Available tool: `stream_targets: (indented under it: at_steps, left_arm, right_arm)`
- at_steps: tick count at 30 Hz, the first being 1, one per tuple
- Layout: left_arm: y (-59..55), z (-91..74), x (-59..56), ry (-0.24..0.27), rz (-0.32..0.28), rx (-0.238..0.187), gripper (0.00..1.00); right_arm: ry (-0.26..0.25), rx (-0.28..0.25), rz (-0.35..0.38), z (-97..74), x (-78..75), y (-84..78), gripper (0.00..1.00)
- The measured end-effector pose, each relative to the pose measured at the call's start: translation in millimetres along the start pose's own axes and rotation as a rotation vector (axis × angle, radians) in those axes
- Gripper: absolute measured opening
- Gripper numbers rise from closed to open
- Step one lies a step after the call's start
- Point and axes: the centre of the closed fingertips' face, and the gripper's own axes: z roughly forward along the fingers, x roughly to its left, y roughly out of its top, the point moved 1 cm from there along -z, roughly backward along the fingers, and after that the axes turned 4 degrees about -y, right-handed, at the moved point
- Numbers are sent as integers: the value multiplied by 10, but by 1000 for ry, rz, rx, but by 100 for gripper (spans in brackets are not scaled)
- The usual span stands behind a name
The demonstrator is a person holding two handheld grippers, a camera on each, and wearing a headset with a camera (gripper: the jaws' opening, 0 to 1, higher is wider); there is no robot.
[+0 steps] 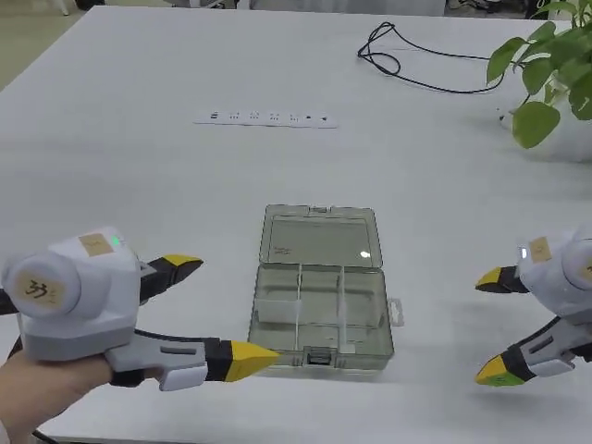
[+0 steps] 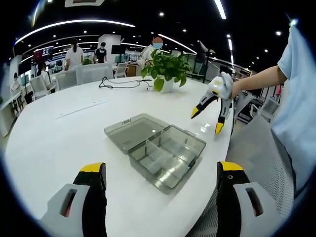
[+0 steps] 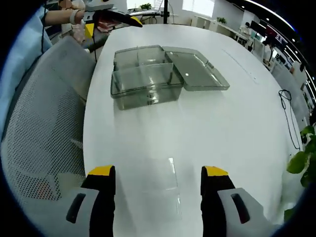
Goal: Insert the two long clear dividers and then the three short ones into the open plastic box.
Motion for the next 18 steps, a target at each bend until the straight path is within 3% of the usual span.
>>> stream_targets:
  at_steps: [6, 9, 14, 18]
  left_arm:
    - [-12, -27, -4, 15, -8, -5, 94]
    - [-39, -38, -12, 18, -21, -9, 94]
    - [-68, -56, -24, 20, -25, -7, 94]
    - [-72, -62, -13, 22, -29, -9, 94]
  right_arm:
    - [35, 48, -53, 63, 1, -81, 54]
    - [39, 78, -57, 86, -2, -122, 50]
    - [49, 130, -127, 93, -8, -222, 44]
    - [56, 120, -114, 103, 2, -195, 42]
